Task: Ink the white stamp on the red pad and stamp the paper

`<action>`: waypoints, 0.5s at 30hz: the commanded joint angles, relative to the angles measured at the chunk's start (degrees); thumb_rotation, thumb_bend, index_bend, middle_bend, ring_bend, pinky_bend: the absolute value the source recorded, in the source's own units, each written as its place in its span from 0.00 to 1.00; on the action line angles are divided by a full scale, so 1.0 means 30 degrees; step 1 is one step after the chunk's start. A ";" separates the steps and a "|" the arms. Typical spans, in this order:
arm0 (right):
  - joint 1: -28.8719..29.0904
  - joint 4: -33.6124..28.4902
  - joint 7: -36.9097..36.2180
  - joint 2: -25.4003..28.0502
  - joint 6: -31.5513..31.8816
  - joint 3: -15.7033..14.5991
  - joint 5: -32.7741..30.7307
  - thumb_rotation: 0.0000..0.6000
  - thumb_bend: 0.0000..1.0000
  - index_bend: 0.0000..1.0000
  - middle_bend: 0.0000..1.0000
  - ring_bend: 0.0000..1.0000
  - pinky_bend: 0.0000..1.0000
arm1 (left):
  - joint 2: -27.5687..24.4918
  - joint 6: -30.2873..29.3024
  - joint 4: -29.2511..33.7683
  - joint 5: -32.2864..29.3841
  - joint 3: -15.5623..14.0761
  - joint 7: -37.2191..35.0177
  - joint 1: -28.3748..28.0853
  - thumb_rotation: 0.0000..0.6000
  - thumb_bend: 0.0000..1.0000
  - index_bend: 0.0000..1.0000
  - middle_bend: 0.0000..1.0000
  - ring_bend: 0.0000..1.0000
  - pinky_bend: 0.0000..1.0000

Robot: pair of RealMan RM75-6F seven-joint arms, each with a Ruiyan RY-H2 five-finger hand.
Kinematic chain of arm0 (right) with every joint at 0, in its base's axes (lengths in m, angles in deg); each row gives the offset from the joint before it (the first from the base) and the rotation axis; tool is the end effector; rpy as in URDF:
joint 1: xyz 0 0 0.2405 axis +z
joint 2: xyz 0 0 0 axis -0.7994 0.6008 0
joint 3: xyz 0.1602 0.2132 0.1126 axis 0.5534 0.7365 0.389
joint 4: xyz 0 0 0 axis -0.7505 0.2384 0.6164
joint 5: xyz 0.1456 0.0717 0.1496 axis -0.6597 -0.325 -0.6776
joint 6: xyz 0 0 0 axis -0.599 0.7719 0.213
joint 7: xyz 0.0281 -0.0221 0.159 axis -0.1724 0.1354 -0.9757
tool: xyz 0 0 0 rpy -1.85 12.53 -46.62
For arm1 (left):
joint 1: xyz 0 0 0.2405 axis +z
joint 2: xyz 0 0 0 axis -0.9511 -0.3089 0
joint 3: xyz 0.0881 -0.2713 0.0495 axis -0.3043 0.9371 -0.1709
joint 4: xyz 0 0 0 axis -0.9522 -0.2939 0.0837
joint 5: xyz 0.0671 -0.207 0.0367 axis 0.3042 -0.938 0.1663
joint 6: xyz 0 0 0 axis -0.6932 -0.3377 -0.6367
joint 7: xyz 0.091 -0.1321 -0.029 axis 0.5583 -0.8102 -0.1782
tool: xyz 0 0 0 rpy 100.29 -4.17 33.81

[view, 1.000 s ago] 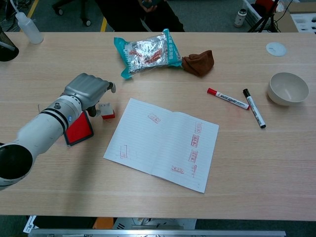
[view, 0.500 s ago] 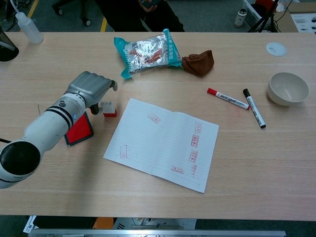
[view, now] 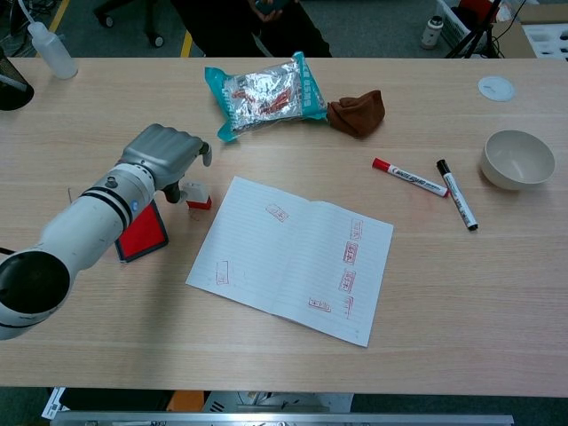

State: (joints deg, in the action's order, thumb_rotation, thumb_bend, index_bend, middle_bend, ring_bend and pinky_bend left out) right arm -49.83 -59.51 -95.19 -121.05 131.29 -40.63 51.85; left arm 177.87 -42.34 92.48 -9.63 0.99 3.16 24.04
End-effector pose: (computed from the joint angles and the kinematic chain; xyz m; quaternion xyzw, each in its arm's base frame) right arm -0.3523 -0.1883 0.2299 0.6225 -0.3540 0.3922 0.5774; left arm -0.1553 0.3463 -0.0864 -0.7790 -0.3365 -0.1920 0.4930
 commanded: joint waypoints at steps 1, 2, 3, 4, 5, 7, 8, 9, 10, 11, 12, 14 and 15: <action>0.0003 0.0039 -0.0074 -0.0016 0.0050 0.0003 0.0058 1.00 0.20 0.24 0.36 0.29 0.32 | 0.0017 -0.0286 0.0359 -0.0024 -0.0045 0.0286 -0.0045 1.00 0.26 0.35 1.00 1.00 1.00; -0.0008 0.0057 -0.0101 -0.0013 0.0080 0.0002 0.0077 1.00 0.20 0.25 0.36 0.29 0.32 | 0.0074 -0.0369 0.0414 -0.0082 -0.0054 0.0430 -0.0085 1.00 0.26 0.36 1.00 1.00 1.00; -0.0031 0.0091 -0.0141 -0.0009 0.0120 -0.0003 0.0087 1.00 0.20 0.25 0.36 0.29 0.32 | 0.0179 -0.0484 0.0450 -0.0189 -0.0031 0.0591 -0.0134 1.00 0.26 0.36 1.00 1.00 1.00; -0.0061 0.0129 -0.0192 -0.0010 0.0156 -0.0010 0.0084 1.00 0.20 0.25 0.36 0.29 0.32 | 0.0313 -0.0597 0.0455 -0.0325 0.0021 0.0702 -0.0169 1.00 0.26 0.36 1.00 1.00 1.00; -0.0084 0.0163 -0.0227 -0.0012 0.0182 -0.0010 0.0069 1.00 0.20 0.24 0.36 0.29 0.32 | 0.0409 -0.0676 0.0430 -0.0437 0.0074 0.0795 -0.0204 1.00 0.26 0.37 1.00 1.00 1.00; -0.0135 0.0250 -0.0286 -0.0030 0.0219 -0.0023 0.0040 1.00 0.20 0.24 0.36 0.29 0.32 | 0.0637 -0.0865 0.0267 -0.0709 0.0191 0.1065 -0.0306 1.00 0.26 0.40 1.00 1.00 1.00; -0.0151 0.0286 -0.0318 -0.0038 0.0230 -0.0030 0.0038 1.00 0.20 0.24 0.36 0.29 0.32 | 0.0725 -0.0933 0.0182 -0.0870 0.0254 0.1199 -0.0355 1.00 0.26 0.41 1.00 1.00 1.00; -0.0163 0.0322 -0.0359 -0.0049 0.0236 -0.0034 0.0030 1.00 0.20 0.24 0.36 0.29 0.32 | 0.0803 -0.0980 0.0120 -0.1045 0.0327 0.1303 -0.0396 1.00 0.26 0.42 1.00 1.00 1.00; -0.0172 0.0360 -0.0399 -0.0060 0.0240 -0.0036 0.0024 1.00 0.20 0.24 0.36 0.29 0.32 | 0.0872 -0.1008 0.0072 -0.1196 0.0396 0.1363 -0.0425 1.00 0.26 0.43 1.00 1.00 1.00; -0.0182 0.0410 -0.0446 -0.0076 0.0243 -0.0039 0.0017 1.00 0.20 0.24 0.36 0.29 0.32 | 0.0946 -0.1039 -0.0009 -0.1367 0.0469 0.1430 -0.0456 1.00 0.26 0.43 1.00 1.00 1.00; -0.0188 0.0442 -0.0478 -0.0088 0.0249 -0.0038 0.0015 1.00 0.20 0.24 0.36 0.29 0.32 | 0.0992 -0.1059 -0.0082 -0.1471 0.0509 0.1481 -0.0479 1.00 0.26 0.44 1.00 1.00 1.00; -0.0197 0.0510 -0.0544 -0.0109 0.0255 -0.0038 0.0012 1.00 0.20 0.25 0.36 0.29 0.32 | 0.1085 -0.1082 -0.0236 -0.1618 0.0545 0.1557 -0.0512 1.00 0.26 0.45 1.00 1.00 1.00; -0.0198 0.0550 -0.0575 -0.0123 0.0252 -0.0035 0.0007 1.00 0.20 0.24 0.36 0.29 0.32 | 0.1139 -0.1089 -0.0345 -0.1686 0.0561 0.1593 -0.0531 1.00 0.26 0.46 1.00 1.00 1.00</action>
State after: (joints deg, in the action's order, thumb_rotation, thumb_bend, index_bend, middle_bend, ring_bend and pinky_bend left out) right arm -50.42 -57.89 -96.89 -121.40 132.04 -40.74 51.88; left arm 181.16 -45.55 91.58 -14.56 2.59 7.84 22.52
